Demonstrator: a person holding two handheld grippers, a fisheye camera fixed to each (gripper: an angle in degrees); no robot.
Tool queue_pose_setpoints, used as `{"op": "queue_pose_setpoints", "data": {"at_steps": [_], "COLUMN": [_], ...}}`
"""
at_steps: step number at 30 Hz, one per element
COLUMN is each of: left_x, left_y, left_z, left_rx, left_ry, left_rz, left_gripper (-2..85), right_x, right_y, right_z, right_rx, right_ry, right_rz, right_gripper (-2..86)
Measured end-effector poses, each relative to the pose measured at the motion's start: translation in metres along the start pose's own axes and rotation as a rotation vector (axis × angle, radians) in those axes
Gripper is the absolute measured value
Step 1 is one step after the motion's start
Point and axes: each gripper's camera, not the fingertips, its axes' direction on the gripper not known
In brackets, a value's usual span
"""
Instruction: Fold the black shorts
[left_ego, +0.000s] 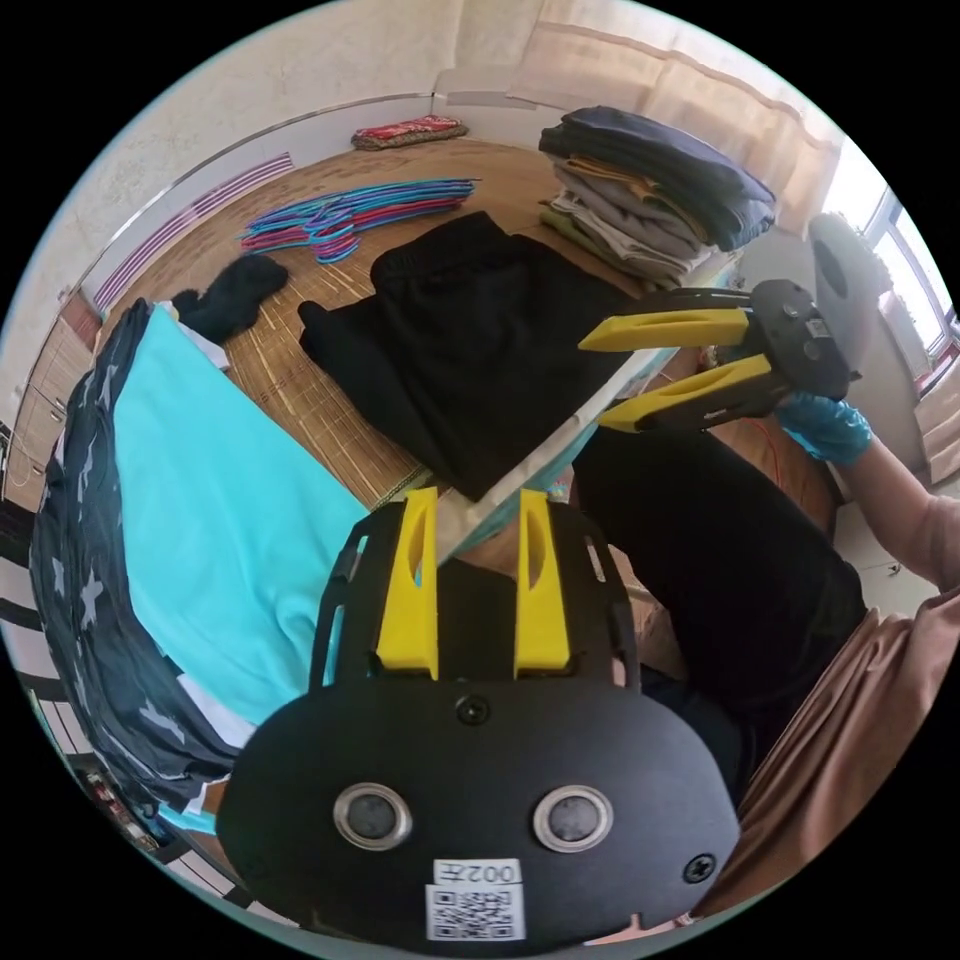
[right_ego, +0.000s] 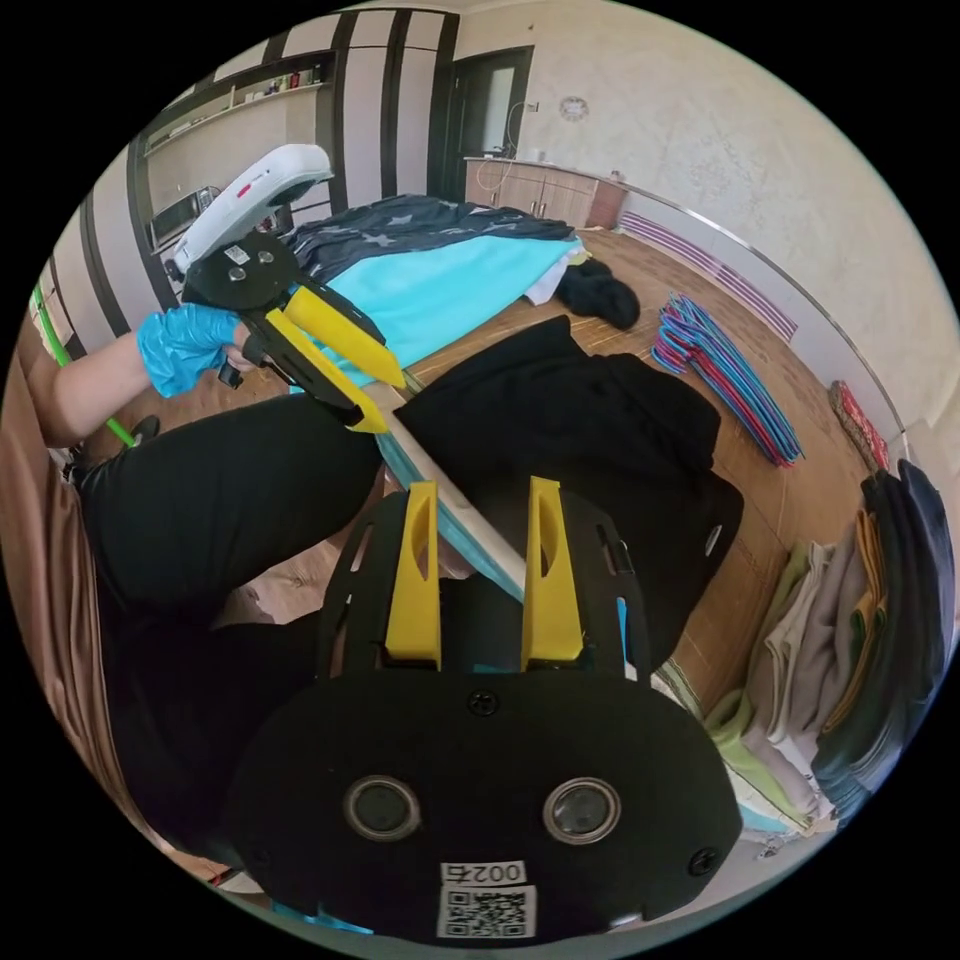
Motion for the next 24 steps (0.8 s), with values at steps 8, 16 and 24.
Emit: {"op": "queue_pose_setpoints", "data": {"at_steps": [8,16,24], "left_x": [0.0,0.006,0.01], "left_y": [0.002,-0.007,-0.011], "left_z": [-0.018,-0.068,-0.105], "left_rx": [0.044,0.108,0.171], "left_ry": [-0.03,-0.068,-0.108], "left_rz": [-0.024,-0.011,-0.001], "left_gripper": [-0.6,-1.0,-1.0], "right_x": [-0.032,-0.061,-0.062], "right_y": [-0.014,-0.033,-0.031], "right_z": [0.007,0.012,0.014], "right_rx": [-0.02,-0.021,-0.035], "right_ry": [0.058,0.203,0.497], "right_rz": [-0.04,-0.059,-0.024], "right_gripper": [13.4,13.7,8.8]}}
